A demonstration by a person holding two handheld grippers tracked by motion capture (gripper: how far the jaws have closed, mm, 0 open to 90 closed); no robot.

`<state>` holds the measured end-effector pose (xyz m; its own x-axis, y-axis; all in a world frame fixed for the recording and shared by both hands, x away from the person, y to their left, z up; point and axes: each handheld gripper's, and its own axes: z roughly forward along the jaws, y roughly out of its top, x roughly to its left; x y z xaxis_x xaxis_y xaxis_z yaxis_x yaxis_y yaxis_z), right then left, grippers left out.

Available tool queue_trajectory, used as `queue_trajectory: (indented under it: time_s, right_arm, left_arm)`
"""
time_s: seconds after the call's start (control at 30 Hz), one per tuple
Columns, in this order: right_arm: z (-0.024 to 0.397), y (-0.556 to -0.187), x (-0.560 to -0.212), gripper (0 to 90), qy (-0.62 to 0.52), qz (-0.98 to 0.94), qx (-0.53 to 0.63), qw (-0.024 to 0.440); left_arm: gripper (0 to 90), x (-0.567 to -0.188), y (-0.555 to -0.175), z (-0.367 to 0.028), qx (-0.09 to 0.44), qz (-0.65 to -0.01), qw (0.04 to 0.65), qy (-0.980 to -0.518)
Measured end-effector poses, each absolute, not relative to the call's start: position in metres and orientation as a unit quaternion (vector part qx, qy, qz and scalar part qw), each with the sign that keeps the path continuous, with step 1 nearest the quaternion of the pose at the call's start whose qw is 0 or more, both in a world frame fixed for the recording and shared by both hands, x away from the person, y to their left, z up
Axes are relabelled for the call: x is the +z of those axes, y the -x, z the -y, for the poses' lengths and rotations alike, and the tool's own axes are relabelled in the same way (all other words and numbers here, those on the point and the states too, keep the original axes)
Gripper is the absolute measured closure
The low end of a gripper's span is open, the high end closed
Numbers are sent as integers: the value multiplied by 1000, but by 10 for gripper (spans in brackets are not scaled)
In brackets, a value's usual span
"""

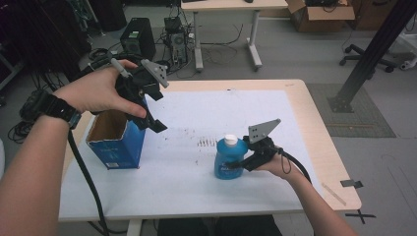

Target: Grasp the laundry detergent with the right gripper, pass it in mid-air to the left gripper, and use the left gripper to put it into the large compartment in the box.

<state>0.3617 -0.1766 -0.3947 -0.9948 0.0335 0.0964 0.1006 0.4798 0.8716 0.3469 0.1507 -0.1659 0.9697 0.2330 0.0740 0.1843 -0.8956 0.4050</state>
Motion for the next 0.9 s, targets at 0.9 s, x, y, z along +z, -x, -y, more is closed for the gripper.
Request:
queue_trajectory:
  time_s: [0.9]
  right_arm:
    - [140,-375,-293,416,6,881,-473,20]
  left_arm:
    - [38,-143,-342,-136,72,-84,197,-974]
